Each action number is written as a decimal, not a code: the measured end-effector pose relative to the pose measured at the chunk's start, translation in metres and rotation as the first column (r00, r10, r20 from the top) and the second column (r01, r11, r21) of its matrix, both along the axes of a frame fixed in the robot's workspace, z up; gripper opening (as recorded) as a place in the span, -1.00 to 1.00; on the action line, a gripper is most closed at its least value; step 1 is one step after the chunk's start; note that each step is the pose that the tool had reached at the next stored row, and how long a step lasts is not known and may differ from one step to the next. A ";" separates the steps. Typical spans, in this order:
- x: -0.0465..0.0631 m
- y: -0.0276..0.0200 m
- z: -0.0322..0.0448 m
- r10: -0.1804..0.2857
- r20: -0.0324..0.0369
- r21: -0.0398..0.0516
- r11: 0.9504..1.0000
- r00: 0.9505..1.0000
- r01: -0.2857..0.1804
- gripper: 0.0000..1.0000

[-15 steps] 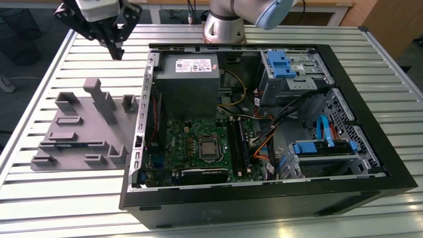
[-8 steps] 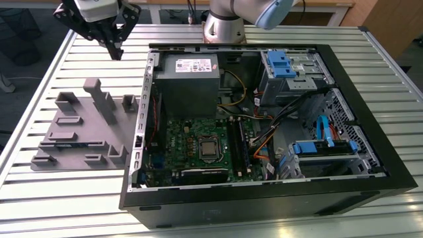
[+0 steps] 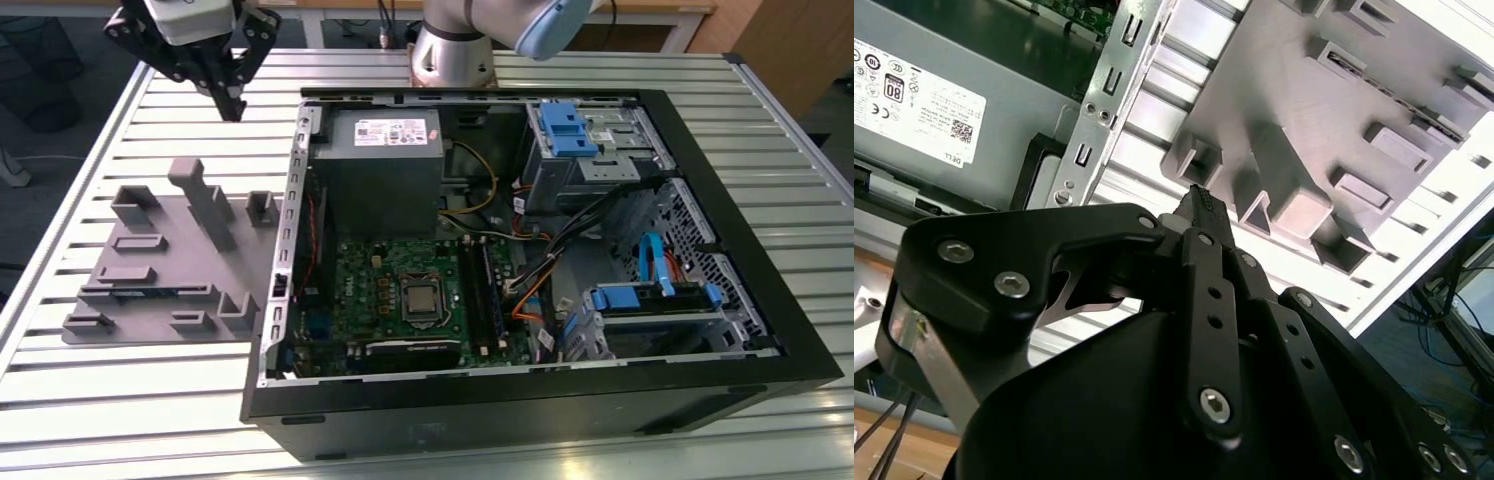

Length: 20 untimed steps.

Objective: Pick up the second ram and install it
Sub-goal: 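Reach for the second ram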

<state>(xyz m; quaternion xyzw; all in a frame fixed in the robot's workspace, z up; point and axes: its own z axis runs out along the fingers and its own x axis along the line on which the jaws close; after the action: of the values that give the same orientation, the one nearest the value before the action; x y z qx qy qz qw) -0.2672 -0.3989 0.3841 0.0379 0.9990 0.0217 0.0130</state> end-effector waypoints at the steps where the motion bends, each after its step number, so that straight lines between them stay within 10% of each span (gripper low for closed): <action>1: -0.001 0.0000 -0.0001 0.000 0.000 0.000 1.000 1.000 0.000 -0.79; 20: -0.021 0.0000 -0.0021 0.000 0.000 0.000 1.000 1.000 0.000 -0.79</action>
<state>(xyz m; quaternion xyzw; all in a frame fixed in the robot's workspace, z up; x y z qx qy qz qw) -0.2881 -0.3989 0.3820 0.0379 0.9990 0.0218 0.0131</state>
